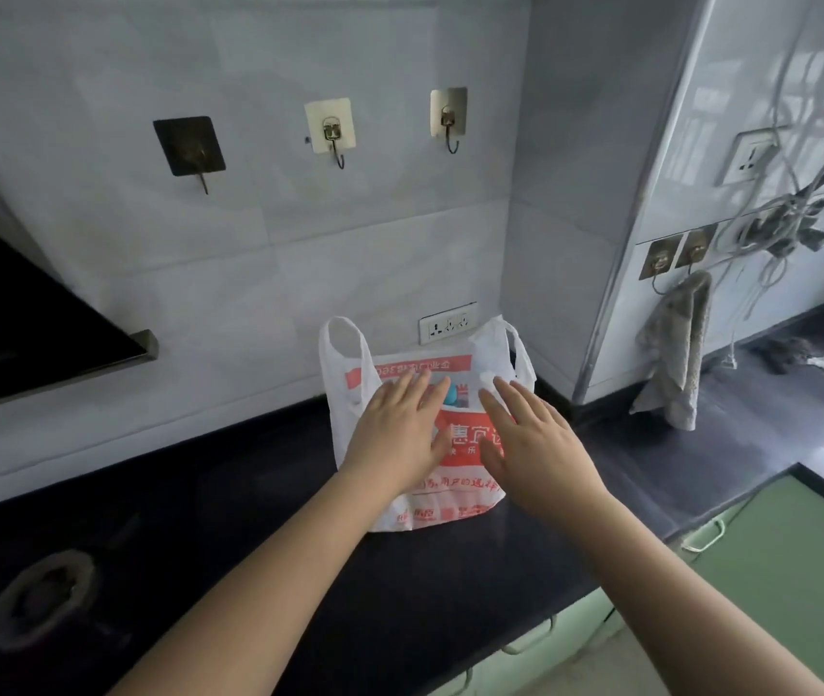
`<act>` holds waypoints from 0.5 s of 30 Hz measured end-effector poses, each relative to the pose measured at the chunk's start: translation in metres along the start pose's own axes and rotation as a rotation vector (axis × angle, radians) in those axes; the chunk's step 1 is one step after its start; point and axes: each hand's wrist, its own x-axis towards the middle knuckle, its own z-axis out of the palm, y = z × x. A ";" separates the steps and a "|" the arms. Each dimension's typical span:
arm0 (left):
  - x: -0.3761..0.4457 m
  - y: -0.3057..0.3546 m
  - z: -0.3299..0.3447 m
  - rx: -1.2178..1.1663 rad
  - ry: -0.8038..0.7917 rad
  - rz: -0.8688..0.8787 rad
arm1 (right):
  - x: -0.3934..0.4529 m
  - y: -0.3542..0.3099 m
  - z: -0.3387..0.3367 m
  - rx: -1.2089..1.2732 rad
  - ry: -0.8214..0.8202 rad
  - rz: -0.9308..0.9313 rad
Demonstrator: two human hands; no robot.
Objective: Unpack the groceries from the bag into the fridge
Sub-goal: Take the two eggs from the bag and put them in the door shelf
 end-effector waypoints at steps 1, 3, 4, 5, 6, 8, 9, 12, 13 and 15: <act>0.006 -0.003 0.003 -0.006 -0.006 0.007 | 0.007 0.001 0.004 0.001 -0.013 0.010; 0.015 -0.007 0.009 -0.009 -0.021 0.012 | 0.019 0.005 0.010 -0.003 -0.033 0.024; 0.020 -0.011 0.013 -0.011 -0.028 0.010 | 0.026 0.007 0.012 -0.009 -0.037 0.025; 0.026 -0.014 0.016 -0.015 -0.033 0.006 | 0.033 0.009 0.014 -0.014 -0.039 0.018; 0.032 -0.018 0.019 -0.022 -0.032 0.000 | 0.040 0.011 0.016 -0.014 -0.038 0.008; 0.046 -0.022 0.023 -0.009 -0.009 -0.003 | 0.054 0.016 0.021 -0.011 -0.047 -0.020; 0.053 -0.023 0.024 0.009 0.013 -0.008 | 0.061 0.018 0.024 -0.011 -0.061 -0.036; 0.071 -0.022 0.024 0.011 0.061 -0.048 | 0.083 0.023 0.028 0.016 -0.113 -0.058; 0.078 -0.024 0.024 0.013 0.063 -0.051 | 0.090 0.025 0.028 0.035 -0.123 -0.060; 0.089 -0.027 0.023 0.016 0.040 -0.053 | 0.104 0.031 0.031 0.066 -0.130 -0.076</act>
